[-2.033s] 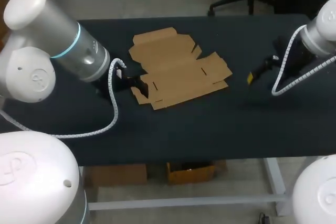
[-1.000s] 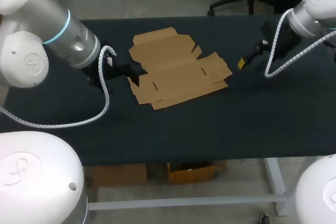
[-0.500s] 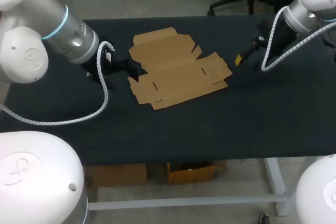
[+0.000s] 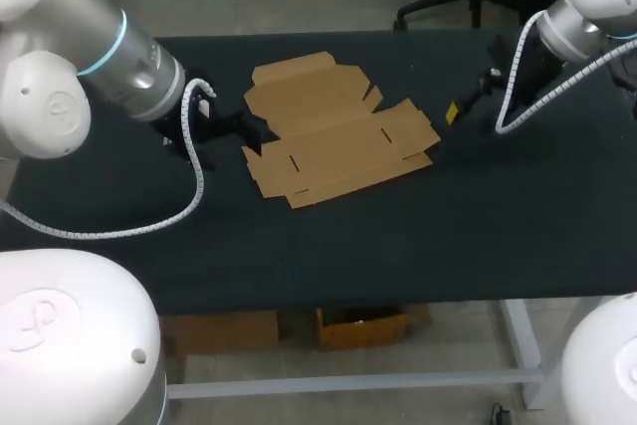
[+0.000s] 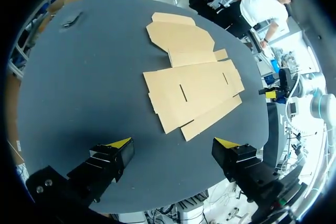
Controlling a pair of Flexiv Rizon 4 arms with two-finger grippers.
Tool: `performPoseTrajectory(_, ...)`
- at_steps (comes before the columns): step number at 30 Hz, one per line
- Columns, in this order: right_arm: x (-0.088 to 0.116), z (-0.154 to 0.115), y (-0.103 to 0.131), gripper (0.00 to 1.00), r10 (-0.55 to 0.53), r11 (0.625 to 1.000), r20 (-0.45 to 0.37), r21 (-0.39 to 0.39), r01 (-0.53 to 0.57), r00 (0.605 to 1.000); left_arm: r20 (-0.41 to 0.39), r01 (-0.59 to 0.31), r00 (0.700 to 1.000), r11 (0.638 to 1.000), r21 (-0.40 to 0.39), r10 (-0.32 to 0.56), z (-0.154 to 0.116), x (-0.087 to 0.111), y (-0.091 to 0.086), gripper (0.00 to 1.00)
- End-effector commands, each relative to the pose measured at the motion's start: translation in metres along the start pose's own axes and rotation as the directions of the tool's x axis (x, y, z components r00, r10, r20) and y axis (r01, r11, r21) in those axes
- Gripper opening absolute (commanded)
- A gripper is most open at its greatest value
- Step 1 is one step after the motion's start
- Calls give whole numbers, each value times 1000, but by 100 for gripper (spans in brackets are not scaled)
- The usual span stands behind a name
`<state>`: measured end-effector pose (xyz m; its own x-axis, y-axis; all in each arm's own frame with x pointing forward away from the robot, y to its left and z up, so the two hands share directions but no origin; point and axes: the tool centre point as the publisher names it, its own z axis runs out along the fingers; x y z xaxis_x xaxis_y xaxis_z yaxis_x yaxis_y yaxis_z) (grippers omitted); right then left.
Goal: Assemble the packaging by folding the flat box into shape, placing the metal phone stand inside, and closing the box properly
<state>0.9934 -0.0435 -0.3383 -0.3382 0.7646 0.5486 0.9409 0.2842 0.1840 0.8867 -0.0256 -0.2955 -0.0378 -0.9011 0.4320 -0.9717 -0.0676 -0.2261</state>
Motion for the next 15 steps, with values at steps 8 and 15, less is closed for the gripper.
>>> performPoseTrajectory(8,-7,14,38,100,19,999,-27,40,-18,999,-2,-7,1000,1000,-24,7,9,-1,-11,100)
performPoseTrajectory(15,-10,21,47,100,63,997,-68,52,-59,996,-2,3,1000,1000,-17,-3,9,-6,-19,100)
